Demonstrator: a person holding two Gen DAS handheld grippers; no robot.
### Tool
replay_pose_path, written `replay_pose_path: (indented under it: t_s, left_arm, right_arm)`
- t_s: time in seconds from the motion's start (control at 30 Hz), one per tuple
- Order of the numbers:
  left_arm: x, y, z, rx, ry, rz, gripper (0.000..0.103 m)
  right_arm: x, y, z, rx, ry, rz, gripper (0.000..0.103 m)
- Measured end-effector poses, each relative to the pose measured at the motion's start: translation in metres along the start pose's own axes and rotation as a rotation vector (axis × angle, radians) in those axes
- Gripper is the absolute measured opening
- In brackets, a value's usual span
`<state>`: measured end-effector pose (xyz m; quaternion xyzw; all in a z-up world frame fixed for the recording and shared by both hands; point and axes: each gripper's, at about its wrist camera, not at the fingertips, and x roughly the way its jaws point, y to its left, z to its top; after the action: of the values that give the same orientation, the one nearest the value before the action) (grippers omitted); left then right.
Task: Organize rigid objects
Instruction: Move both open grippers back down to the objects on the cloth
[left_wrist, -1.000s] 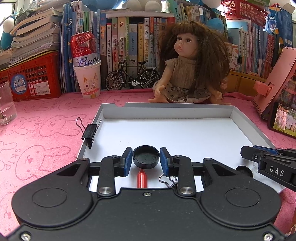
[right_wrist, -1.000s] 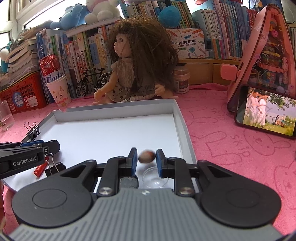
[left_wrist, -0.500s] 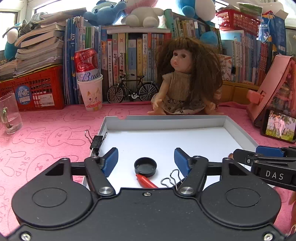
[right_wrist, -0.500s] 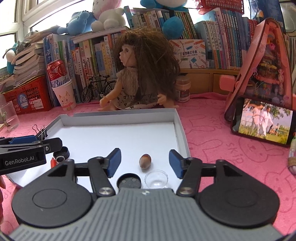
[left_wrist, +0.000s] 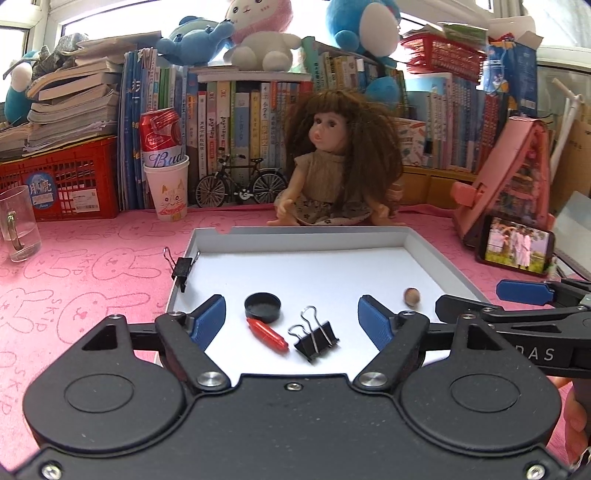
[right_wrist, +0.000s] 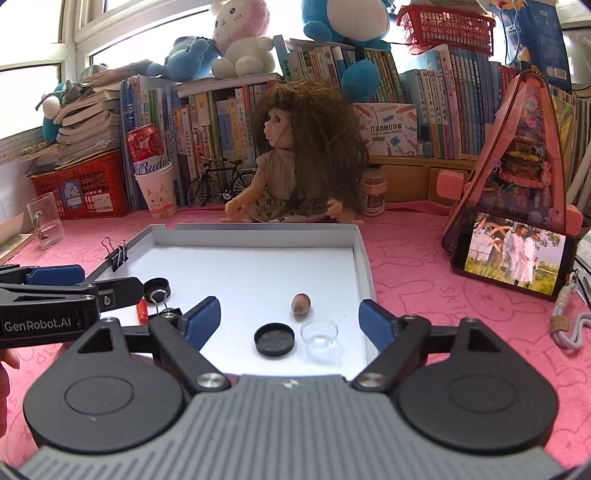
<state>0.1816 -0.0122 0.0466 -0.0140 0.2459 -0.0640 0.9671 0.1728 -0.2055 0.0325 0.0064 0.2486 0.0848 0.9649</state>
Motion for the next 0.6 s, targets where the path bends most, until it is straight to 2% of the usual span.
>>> replay_pose_path:
  t_s: [0.37, 0.6]
  left_arm:
    - [-0.04, -0.003, -0.02, 0.002, -0.007, -0.049, 0.078]
    - [-0.065, -0.007, -0.037, 0.013, -0.024, -0.053, 0.078]
  right_arm:
    - [-0.036, 0.0, -0.016, -0.017, -0.025, 0.032, 0.094]
    - [-0.055, 0.005, -0.028, -0.023, -0.045, 0.048, 0.096]
